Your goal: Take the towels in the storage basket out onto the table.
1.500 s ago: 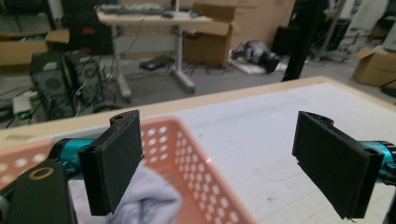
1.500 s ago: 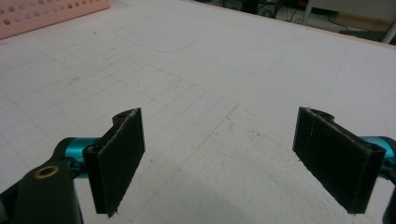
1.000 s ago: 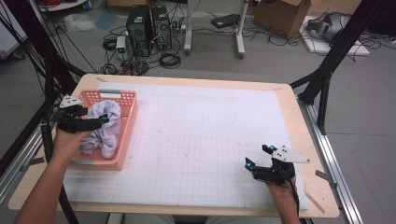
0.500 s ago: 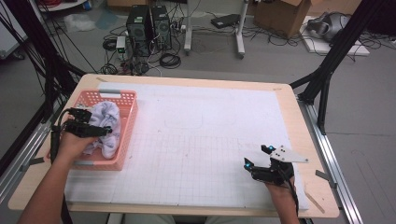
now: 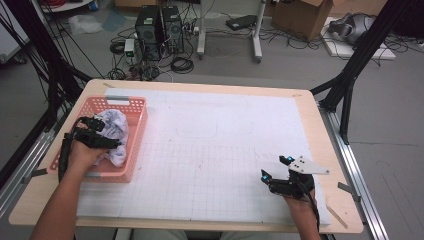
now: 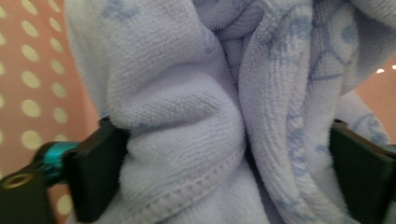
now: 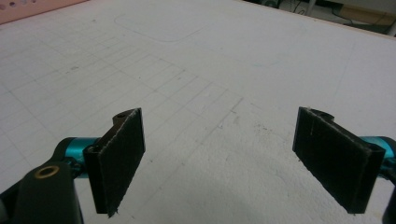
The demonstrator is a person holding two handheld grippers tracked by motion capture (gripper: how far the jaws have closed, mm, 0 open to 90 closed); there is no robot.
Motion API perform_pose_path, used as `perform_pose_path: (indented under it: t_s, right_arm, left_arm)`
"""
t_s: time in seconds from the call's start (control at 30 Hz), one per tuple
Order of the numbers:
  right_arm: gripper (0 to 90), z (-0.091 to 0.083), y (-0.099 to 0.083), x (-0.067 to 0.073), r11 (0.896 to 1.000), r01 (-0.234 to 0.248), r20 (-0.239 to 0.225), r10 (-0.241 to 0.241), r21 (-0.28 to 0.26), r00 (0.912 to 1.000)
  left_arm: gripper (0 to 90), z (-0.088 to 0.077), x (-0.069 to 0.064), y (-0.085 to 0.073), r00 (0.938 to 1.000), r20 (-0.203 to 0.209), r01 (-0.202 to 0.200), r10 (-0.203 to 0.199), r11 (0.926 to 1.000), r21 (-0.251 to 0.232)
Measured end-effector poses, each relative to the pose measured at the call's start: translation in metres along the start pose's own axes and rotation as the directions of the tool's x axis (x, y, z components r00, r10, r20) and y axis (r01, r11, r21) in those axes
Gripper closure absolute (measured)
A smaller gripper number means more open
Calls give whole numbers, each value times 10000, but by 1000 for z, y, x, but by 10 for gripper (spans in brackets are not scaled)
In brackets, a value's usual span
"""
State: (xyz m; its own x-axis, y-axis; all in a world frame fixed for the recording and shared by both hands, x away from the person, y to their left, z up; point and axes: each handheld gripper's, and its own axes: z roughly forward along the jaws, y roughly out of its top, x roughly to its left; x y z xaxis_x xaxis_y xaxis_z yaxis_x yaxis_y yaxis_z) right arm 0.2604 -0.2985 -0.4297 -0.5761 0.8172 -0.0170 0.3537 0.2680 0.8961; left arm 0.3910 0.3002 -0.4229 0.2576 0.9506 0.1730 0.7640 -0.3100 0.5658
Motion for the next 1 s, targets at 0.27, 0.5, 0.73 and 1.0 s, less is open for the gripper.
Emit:
perform_pose_path:
  t_s: [0.27,0.5,0.73,1.0]
  right_arm:
    - [160,-2,-1,-3,9999,-118,125,118,34,9999]
    - [161,-2,-1,-3,9998,-203,146,202,47,9997]
    - [161,-2,-1,-2,9999,-169,158,169,20,9997]
    - [161,-2,0,-2,9997,-261,127,261,5,9996]
  left_arm:
    - [462,-11,8,1,9986,230,477,-469,9982,-373]
    - [564,-27,30,-7,9719,1430,2063,-1871,9693,-1337]
    - [569,-46,40,-15,9532,2255,2658,-2013,9133,-3085]
    - [570,-66,40,-23,9449,2899,2885,-1520,8052,-5181]
